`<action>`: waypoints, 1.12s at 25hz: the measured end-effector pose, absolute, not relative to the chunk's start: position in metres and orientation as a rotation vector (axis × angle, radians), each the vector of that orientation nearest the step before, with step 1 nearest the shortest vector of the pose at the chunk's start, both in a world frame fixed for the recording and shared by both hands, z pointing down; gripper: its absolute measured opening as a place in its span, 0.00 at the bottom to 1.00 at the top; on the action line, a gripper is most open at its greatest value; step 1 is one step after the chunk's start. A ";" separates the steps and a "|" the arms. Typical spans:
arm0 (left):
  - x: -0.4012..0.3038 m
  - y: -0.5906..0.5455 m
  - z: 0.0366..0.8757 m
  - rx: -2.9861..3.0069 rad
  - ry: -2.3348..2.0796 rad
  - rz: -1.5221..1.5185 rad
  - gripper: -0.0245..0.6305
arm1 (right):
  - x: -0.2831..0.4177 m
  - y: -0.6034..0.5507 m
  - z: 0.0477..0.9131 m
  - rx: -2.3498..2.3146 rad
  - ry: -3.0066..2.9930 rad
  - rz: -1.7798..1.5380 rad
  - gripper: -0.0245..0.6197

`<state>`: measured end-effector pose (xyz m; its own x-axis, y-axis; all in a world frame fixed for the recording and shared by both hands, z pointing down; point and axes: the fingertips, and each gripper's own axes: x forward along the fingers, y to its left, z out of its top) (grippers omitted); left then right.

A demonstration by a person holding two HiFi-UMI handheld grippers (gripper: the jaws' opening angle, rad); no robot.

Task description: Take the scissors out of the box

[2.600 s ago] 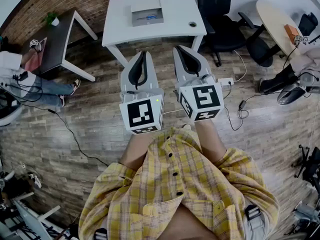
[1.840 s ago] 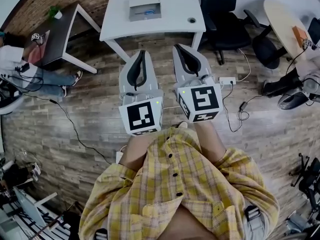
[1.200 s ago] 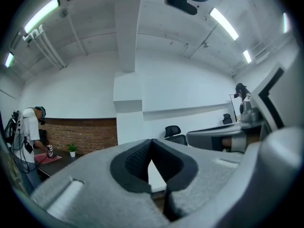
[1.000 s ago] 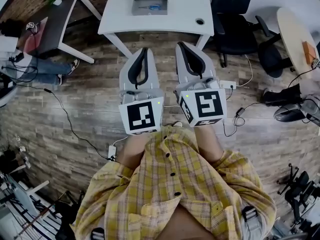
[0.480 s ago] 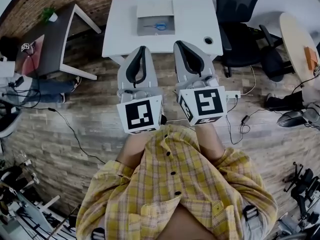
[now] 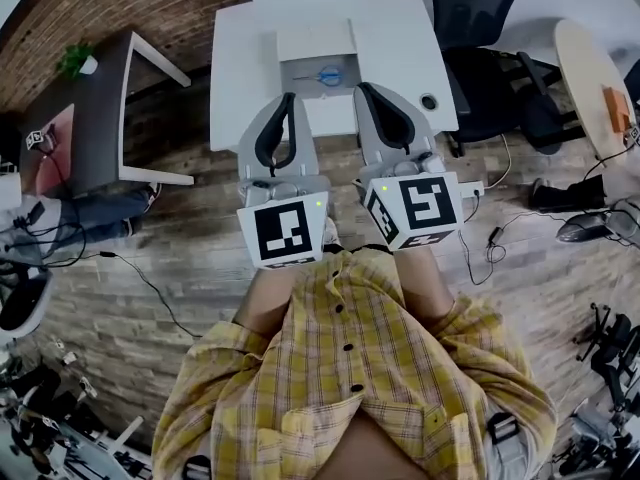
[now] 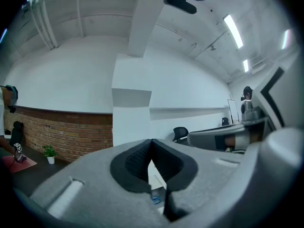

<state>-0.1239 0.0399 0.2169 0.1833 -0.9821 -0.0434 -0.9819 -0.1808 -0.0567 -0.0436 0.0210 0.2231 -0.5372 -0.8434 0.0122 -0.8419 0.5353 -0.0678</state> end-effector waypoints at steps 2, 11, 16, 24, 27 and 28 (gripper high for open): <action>-0.134 0.026 0.219 -2.383 1.948 -0.002 0.04 | -0.052 0.007 0.225 -1.528 2.714 -0.120 0.05; -0.148 -0.009 0.237 -2.460 1.930 -0.026 0.04 | -0.070 -0.025 0.237 -1.576 2.735 -0.139 0.05; -0.144 -0.033 0.251 -2.469 1.938 -0.041 0.04 | -0.064 -0.051 0.250 -1.605 2.748 -0.152 0.05; -0.136 -0.075 0.260 -2.450 1.960 -0.077 0.04 | -0.058 -0.094 0.262 -1.578 2.767 -0.160 0.05; -0.131 -0.096 0.263 -2.439 1.964 -0.095 0.04 | -0.054 -0.115 0.263 -1.566 2.777 -0.154 0.05; -0.128 -0.105 0.265 -2.437 1.966 -0.102 0.04 | -0.051 -0.123 0.264 -1.564 2.780 -0.155 0.05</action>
<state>-0.1278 -0.1052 0.2646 0.2099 -0.9767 0.0452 -0.9761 -0.2120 -0.0479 -0.0507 -0.1232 0.2644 -0.5195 -0.8495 0.0924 -0.8545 0.5161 -0.0593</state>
